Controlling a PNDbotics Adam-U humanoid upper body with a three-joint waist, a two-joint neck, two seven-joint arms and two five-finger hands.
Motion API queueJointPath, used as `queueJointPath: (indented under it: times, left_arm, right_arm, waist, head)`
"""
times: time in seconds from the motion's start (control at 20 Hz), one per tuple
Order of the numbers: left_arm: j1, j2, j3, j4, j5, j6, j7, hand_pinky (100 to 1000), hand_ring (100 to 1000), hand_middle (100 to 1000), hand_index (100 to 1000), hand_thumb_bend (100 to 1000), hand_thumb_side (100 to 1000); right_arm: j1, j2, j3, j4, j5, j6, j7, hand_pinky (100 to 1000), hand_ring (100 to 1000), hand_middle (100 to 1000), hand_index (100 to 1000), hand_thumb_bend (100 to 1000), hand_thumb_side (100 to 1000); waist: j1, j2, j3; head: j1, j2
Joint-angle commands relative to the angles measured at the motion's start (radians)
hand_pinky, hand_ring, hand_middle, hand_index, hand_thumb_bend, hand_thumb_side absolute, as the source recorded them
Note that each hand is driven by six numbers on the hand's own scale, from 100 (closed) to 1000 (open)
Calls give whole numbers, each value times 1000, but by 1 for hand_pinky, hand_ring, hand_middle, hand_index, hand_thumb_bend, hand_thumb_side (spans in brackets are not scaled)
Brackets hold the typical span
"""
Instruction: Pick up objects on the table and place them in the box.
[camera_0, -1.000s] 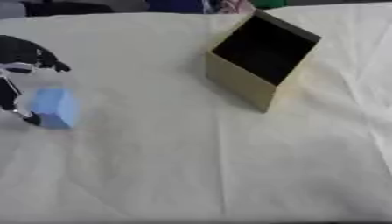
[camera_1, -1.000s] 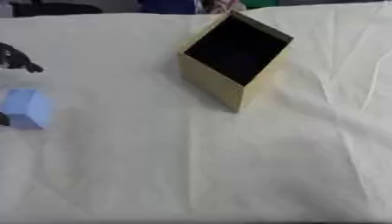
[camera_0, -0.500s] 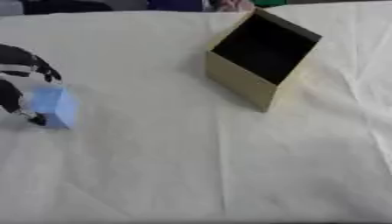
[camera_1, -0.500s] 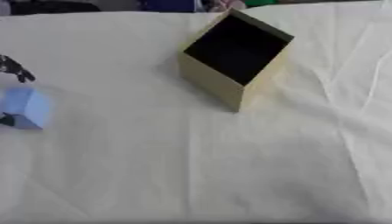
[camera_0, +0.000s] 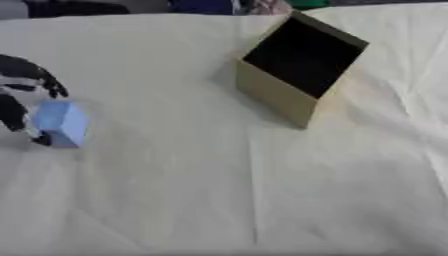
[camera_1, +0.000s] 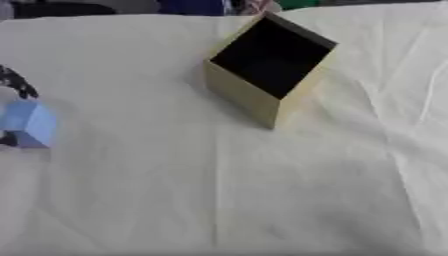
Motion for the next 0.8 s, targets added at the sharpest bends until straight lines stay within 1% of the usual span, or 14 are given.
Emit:
queueJointPath:
  times: [0.05, 0.3, 0.35, 0.4, 0.45, 0.6, 0.7, 0.8]
  left_arm:
    - [-17, 22, 2, 12, -17, -21, -11, 925, 862, 742, 858, 593, 493]
    - [-20, 17, 5, 8, -14, -22, 3, 907, 820, 684, 781, 513, 504]
    - [-20, 16, 4, 5, -12, -18, 7, 899, 806, 665, 759, 478, 502]
    - [-20, 16, 5, 0, -8, -12, 11, 899, 804, 661, 753, 470, 500]
    - [-20, 16, 4, -5, -3, -6, 14, 893, 797, 650, 731, 430, 495]
    - [-19, 16, 12, -26, 24, 8, 17, 886, 788, 648, 716, 373, 495]
    - [-20, 18, 21, -41, 43, 21, 18, 878, 781, 642, 706, 315, 464]
    - [-21, 20, 28, -55, 55, 34, 18, 875, 774, 641, 698, 254, 378]
  right_arm:
    - [-4, -10, -4, -16, 6, 0, -4, 639, 771, 585, 718, 100, 809]
    - [-3, -8, -5, -16, 6, 2, -6, 638, 771, 585, 718, 100, 810]
    - [-3, -8, -5, -16, 6, 3, -5, 639, 771, 585, 718, 100, 810]
    - [-3, -7, -5, -16, 6, 3, -5, 638, 771, 585, 718, 100, 810]
    - [-3, -7, -5, -16, 6, 3, -5, 638, 771, 585, 718, 100, 810]
    - [-2, -6, -5, -16, 6, 5, -5, 638, 772, 585, 718, 100, 810]
    - [-1, -5, -4, -16, 7, 6, -5, 638, 772, 585, 718, 100, 811]
    - [0, -5, -4, -16, 7, 7, -4, 638, 772, 585, 718, 100, 811]
  waist:
    - [-1, -13, -3]
    - [0, -13, -2]
    - [0, -13, -2]
    - [0, -13, -2]
    - [0, -13, -2]
    - [1, -13, -1]
    - [1, -13, -1]
    - [2, -14, -1]
  head:
    - [3, -11]
    - [3, -11]
    - [3, -11]
    - [3, -11]
    - [4, -11]
    - [3, -9]
    - [2, -9]
    - [2, -9]
